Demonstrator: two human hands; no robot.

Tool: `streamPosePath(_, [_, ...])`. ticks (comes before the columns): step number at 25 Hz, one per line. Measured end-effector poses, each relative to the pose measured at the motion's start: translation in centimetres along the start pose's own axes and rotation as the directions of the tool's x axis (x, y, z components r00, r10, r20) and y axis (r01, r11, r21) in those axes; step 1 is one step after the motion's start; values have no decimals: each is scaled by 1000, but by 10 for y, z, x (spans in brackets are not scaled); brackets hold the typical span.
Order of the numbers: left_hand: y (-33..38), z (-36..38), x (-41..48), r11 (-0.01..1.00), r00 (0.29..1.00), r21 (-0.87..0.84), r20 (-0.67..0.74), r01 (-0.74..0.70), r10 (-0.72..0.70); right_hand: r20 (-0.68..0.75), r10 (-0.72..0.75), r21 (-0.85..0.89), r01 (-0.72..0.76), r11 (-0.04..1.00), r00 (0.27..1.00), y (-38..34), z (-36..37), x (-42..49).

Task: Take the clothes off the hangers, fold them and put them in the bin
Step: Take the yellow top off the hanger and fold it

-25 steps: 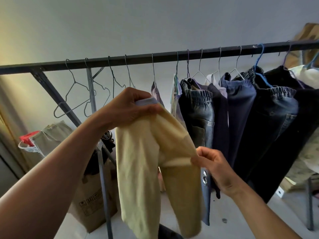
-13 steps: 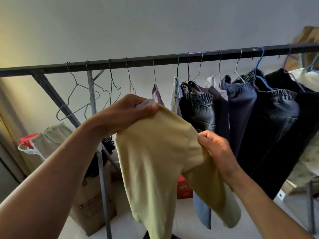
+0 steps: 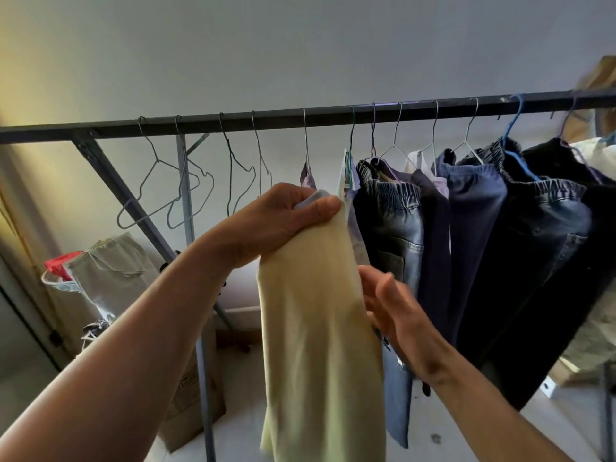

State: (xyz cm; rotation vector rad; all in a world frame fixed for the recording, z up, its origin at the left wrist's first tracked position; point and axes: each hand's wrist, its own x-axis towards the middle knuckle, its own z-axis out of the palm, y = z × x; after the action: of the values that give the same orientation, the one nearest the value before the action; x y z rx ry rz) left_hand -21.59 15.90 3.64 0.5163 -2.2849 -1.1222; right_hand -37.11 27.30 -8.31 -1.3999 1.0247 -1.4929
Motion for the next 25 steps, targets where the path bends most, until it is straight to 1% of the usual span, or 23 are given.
streamPosePath(1, [0, -1, 2, 1000, 1000, 27, -6, -9, 9, 73, 19, -26, -17, 1000, 997, -4, 5, -5])
streamPosePath(2, [1, -2, 3, 998, 1000, 58, -9, -20, 20, 84, 25, -71, -19, 997, 996, -6, 10, -8])
streamPosePath(3, [3, -2, 3, 995, 1000, 99, -14, -25, 27, 52, 30, -110, -24, 994, 998, -7, 15, -8])
streamPosePath(5, [8, -2, 4, 984, 998, 178, -57, -23, 34, -80, 41, -126, -51, 991, 996, -8, 21, -5])
streamPosePath(6, [9, -3, 5, 981, 993, 192, -104, -25, 46, -126, 42, -112, -57, 992, 991, -10, 22, -4])
streamPosePath(7, [10, -4, 5, 985, 985, 168, -164, -28, 56, -148, 42, -94, -57, 994, 988, -13, 23, -2])
streamPosePath(8, [8, -5, 5, 995, 972, 94, -231, -31, 52, -163, 37, -85, -52, 995, 986, -16, 23, -1])
streamPosePath(9, [1, -6, 4, 998, 955, -44, -295, -36, 21, -175, 25, -89, -41, 995, 984, -18, 22, 1])
streamPosePath(10, [-10, -6, 0, 972, 943, -230, -329, -40, -39, -192, 9, -105, -30, 994, 981, -21, 21, 3])
streamPosePath(11, [-25, -3, -7, 904, 943, -427, -309, -25, -120, -215, -3, -123, -24, 992, 977, -23, 17, 5])
streamPosePath(12, [-43, 5, -17, 807, 956, -591, -226, 20, -189, -236, -8, -136, -25, 990, 972, -24, 15, 7])
streamPosePath(13, [-61, 20, -29, 729, 968, -679, -117, 84, -220, -254, -13, -143, -24, 989, 967, -24, 12, 8])
streamPosePath(14, [-76, 37, -42, 716, 972, -683, -35, 146, -232, -269, -13, -142, -27, 989, 963, -25, 10, 8])
streamPosePath(15, [-86, 53, -52, 740, 973, -649, -1, 175, -232, -278, -10, -129, -27, 991, 961, -26, 10, 7])
streamPosePath(16, [-91, 65, -59, 774, 972, -610, -22, 173, -234, -287, -2, -106, -30, 994, 958, -27, 10, 7])
streamPosePath(17, [-91, 75, -63, 791, 967, -595, -84, 144, -239, -303, 4, -80, -29, 996, 953, -26, 10, 7])
streamPosePath(19, [-85, 83, -65, 804, 936, -591, -244, 65, -256, -357, 15, -56, -37, 998, 934, -23, 10, 8])
streamPosePath(21, [-73, 85, -65, 793, 904, -609, -341, -2, -259, -406, 21, -66, -52, 996, 914, -17, 6, 10])
streamPosePath(22, [-70, 86, -66, 790, 894, -612, -369, -26, -256, -401, 19, -66, -49, 997, 916, -16, 4, 9])
streamPosePath(23, [-68, 86, -67, 793, 890, -607, -387, -48, -242, -362, 8, -66, -34, 997, 932, -16, 2, 9])
streamPosePath(25, [-62, 87, -68, 822, 888, -561, -422, -96, -183, -202, 21, -106, -43, 993, 979, -18, -4, 5])
